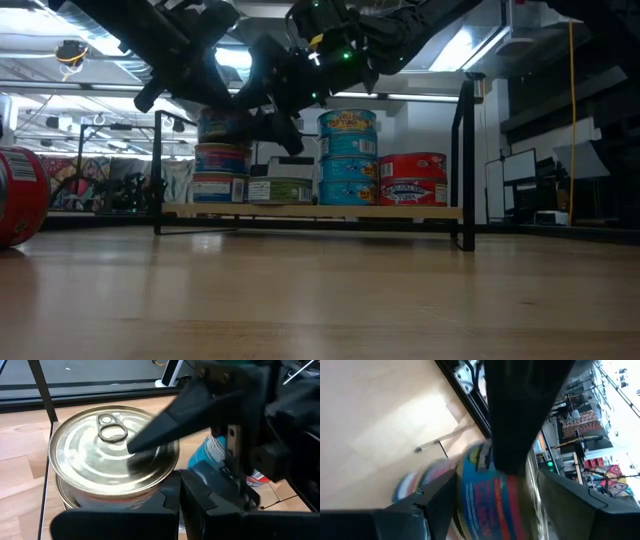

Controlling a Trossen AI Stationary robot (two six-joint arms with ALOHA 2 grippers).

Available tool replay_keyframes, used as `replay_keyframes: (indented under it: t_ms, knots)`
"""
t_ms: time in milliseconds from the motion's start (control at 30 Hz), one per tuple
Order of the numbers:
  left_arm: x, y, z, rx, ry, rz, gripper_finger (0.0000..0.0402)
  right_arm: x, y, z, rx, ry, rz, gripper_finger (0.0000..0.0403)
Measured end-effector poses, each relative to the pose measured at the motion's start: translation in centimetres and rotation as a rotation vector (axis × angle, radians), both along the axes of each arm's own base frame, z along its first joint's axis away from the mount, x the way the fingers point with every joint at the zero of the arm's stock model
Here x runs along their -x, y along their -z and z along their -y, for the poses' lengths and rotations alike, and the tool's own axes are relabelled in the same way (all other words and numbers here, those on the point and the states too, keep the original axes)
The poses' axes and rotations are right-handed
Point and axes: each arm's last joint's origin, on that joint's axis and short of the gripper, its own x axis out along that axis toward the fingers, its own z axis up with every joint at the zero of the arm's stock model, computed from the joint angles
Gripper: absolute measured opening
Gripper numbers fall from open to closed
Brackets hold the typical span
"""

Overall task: Stack canned seafood by type on shelf
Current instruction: Stack the blue-pink tuna can on top of the blue-pink tuna can on the shelf, then stack the red tuna can on top of the red tuna can on the shelf

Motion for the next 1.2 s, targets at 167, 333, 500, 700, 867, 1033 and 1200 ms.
replay_keyframes:
  t_ms: [167,333,500,700,867,1033,1200]
  knots:
    - [0.0,0.0,0.0,-0.001,0.000,-0.001,0.0003,-0.2,0.0,-1.3,0.004,-0.011,0.002,0.0271]
    - [0.0,0.0,0.0,0.008,-0.006,0.009,0.0003,-0.2,0.0,-2.0,0.025,0.025,-0.001,0.0271]
    - [-0.3,-0.8,0.3,-0.006,0.044,0.007,0.0003,-0.1,-0.3,-1.8,0.058,0.110,0.001,0.0271]
    - [-0.6,-3.2,0.9,-0.043,0.135,-0.001,0.0003,0.5,-1.7,-1.6,0.069,0.163,0.008,0.0271]
    - [0.2,-5.3,1.5,-0.009,0.215,-0.017,0.0003,1.2,-3.2,-2.1,0.034,0.169,0.007,0.0271]
    - [1.8,-7.2,1.9,0.017,0.281,0.006,0.0003,1.6,-4.1,-3.4,0.021,0.160,0.006,0.0271]
    - [3.6,-8.6,2.4,0.055,0.421,0.066,0.0003,1.7,-4.0,-5.4,0.058,0.207,-0.012,0.0271]
